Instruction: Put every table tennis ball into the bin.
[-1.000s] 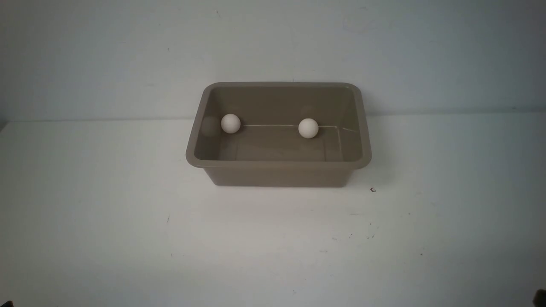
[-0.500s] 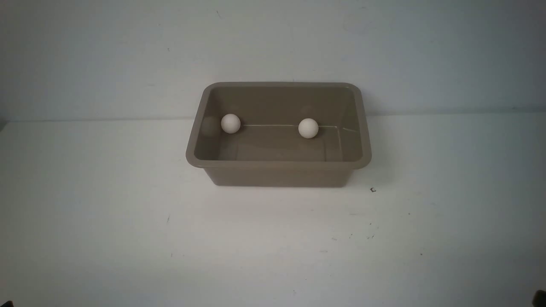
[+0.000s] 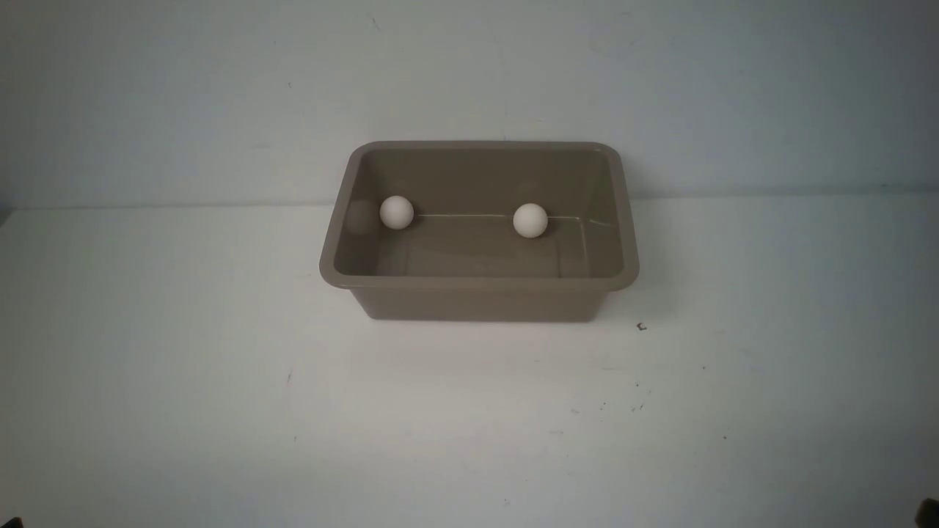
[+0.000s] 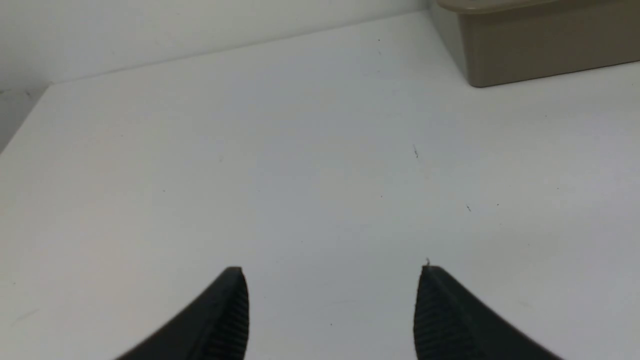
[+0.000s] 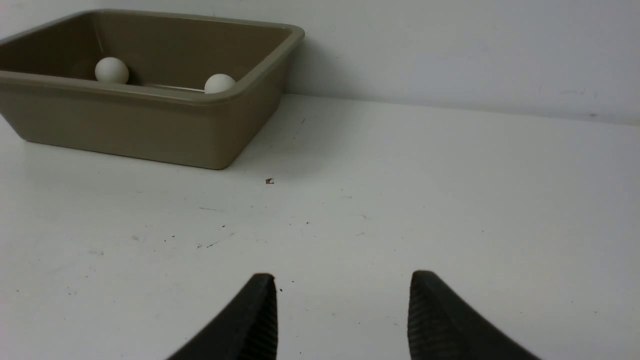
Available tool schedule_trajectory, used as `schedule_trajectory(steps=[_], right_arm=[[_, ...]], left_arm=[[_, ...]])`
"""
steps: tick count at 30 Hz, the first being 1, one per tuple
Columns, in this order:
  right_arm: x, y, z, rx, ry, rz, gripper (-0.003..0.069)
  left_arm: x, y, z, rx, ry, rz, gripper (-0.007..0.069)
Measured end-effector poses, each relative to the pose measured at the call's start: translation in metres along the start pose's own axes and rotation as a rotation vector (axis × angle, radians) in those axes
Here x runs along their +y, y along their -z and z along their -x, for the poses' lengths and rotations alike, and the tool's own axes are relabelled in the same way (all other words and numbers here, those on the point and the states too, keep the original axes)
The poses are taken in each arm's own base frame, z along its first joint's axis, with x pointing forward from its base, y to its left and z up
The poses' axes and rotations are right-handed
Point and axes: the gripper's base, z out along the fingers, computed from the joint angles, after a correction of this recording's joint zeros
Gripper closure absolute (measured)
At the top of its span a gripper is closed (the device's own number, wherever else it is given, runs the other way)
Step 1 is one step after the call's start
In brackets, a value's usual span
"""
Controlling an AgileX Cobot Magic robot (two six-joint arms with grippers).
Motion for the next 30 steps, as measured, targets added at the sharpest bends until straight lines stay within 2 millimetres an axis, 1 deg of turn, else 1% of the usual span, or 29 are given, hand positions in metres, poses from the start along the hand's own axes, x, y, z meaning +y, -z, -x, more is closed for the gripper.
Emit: schedule_trajectory(steps=[6,15,30], right_arm=[[0.0000,0.0000,0.0000,0.000,-0.001,-0.001,0.0323],[-0.0049,0.0002,-0.0002,0.003,-0.019,-0.088,0.0323],[-0.0050,0.0002,-0.0002,0.003,-0.020,-0.090,0.0323]], left_arm=[[0.0000,0.0000,0.0000,0.000,0.000,0.000,0.0220],[0.0000,0.0000,0.0000,0.000,0.000,0.000,0.0220],[0.0000,0.0000,0.0000,0.000,0.000,0.000,0.0220]])
